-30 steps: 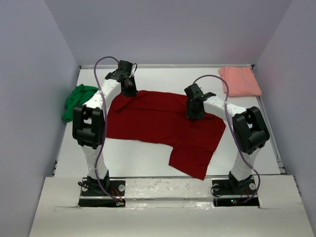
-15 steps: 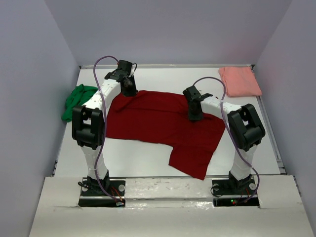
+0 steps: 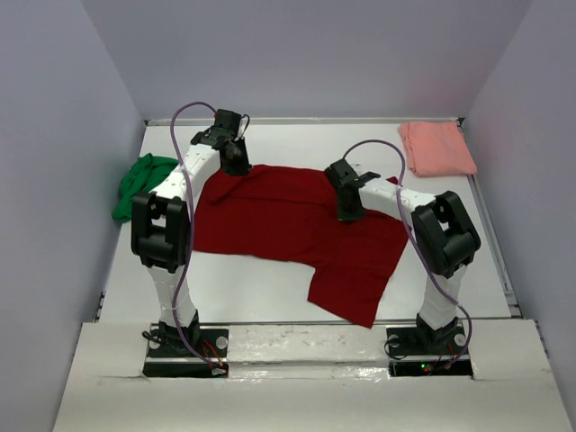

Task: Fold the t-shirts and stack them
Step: Fold the tshirt

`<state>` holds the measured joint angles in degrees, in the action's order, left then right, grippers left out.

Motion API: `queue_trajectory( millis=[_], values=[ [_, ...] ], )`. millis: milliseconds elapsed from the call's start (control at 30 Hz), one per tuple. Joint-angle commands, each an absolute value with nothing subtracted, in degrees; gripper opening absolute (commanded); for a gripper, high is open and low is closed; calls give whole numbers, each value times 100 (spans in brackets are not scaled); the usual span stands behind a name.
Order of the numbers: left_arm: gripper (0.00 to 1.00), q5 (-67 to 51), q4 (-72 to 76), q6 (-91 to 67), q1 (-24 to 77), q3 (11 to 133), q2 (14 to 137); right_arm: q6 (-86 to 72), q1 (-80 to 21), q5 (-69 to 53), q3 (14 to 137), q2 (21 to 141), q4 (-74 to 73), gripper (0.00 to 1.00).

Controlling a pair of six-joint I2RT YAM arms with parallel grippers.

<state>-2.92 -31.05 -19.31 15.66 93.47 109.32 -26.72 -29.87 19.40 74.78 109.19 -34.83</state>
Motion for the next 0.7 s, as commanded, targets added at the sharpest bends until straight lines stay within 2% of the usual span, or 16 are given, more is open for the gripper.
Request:
queue_trajectory(
  millis=[0,333,667],
  values=[
    [20,-360,-3094,-1854,1591,9404,10556,-2812,-3576,2294,7953,10398,-3787,0],
    [20,-431,-3041,-1881,1617,9334,10565,-3093,-4315,2444,8525,10415,-4359,0],
    [20,-430,-3067,-1854,1626,9299,10512,-3401,-4500,2250,8210,10310,-4447,1]
  ],
)
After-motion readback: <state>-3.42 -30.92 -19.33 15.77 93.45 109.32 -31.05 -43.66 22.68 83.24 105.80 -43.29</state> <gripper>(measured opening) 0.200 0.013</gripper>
